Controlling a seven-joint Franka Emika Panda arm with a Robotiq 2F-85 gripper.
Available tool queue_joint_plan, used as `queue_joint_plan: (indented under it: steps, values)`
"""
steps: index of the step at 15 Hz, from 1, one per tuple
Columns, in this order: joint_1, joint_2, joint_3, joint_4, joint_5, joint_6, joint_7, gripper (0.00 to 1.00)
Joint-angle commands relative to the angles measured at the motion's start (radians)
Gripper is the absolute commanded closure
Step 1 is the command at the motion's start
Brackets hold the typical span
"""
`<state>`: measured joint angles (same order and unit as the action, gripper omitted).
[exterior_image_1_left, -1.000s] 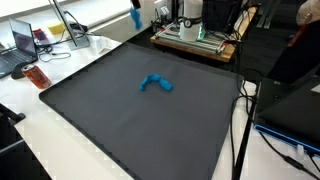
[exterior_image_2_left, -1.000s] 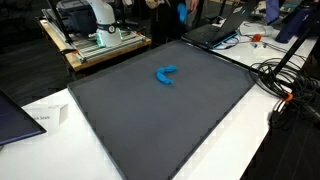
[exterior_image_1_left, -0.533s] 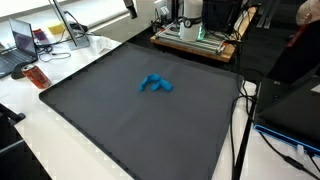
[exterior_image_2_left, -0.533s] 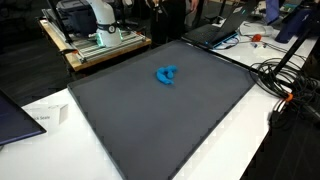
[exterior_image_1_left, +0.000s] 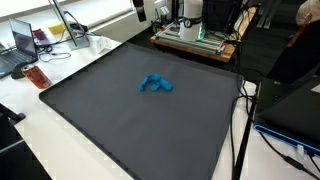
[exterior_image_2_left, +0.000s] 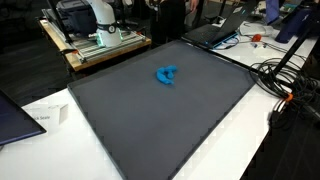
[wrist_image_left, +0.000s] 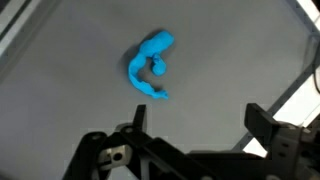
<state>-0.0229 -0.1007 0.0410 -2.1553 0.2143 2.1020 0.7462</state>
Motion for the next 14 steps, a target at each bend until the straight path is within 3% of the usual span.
queue_joint_plan:
  steps: [1,4,9,14]
  values:
    - [0.028,0.051,0.033,0.101,-0.107,-0.161,0.125,0.00]
    - [0.052,0.099,0.048,0.153,-0.159,-0.229,0.183,0.00]
    - [0.100,0.216,0.055,0.213,-0.256,-0.219,0.286,0.00]
    - [0.150,0.337,0.046,0.271,-0.292,-0.227,0.264,0.00]
